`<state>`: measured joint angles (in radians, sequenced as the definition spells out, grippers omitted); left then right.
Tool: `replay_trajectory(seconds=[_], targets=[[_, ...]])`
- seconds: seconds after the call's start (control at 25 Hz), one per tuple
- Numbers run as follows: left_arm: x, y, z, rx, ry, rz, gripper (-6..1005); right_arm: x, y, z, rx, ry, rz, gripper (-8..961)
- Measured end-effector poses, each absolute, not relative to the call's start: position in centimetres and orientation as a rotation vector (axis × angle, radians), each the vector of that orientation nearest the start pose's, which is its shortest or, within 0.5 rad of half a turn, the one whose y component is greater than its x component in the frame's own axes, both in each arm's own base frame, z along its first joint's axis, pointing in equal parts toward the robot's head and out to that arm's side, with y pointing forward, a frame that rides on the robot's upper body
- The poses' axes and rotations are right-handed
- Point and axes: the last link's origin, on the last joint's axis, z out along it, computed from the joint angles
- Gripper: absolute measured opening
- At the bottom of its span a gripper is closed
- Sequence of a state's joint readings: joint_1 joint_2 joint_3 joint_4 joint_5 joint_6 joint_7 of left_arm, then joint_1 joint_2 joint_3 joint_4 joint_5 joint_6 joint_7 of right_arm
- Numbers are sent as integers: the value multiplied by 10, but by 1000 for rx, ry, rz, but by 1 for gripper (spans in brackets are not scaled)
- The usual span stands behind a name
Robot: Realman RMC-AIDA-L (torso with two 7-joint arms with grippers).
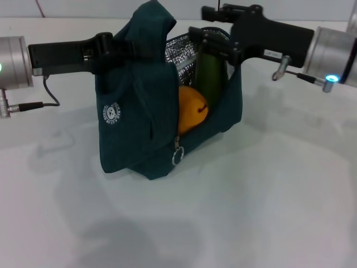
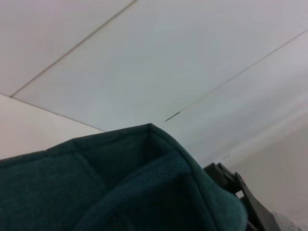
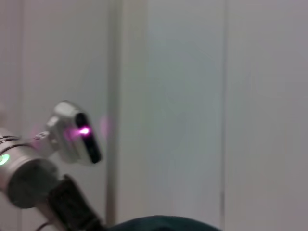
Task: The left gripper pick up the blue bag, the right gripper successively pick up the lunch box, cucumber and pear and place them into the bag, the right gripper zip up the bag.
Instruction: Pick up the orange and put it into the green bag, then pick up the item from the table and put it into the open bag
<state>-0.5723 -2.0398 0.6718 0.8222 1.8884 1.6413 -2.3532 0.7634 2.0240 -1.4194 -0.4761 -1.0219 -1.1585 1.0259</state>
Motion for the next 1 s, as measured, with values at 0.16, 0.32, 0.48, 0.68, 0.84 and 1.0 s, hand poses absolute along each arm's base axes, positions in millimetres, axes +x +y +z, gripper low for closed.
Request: replay_trajectory(seconds=[0.16, 0.32, 0.48, 0.68, 0.84, 1.0], targets=[[-226, 356, 54, -2414, -1665, -997, 50, 161, 409, -22, -2462, 225, 967, 460], [-226, 356, 54, -2414, -1665, -997, 50, 196, 409, -8, -2382, 322, 891, 511], [-226, 356, 53, -2414, -1671, -999, 50, 221, 405, -10, -2381, 379, 793, 523], [-226, 356, 52, -2416, -1675, -1000, 50, 238, 402, -27, -2388, 424, 640, 524], [-224, 357, 52, -2419, -1672, -1001, 50, 243, 399, -38, -2399, 430, 576, 587], [-224, 357, 52, -2420, -1672, -1001, 50, 240, 400, -39, -2412, 415, 571, 600]])
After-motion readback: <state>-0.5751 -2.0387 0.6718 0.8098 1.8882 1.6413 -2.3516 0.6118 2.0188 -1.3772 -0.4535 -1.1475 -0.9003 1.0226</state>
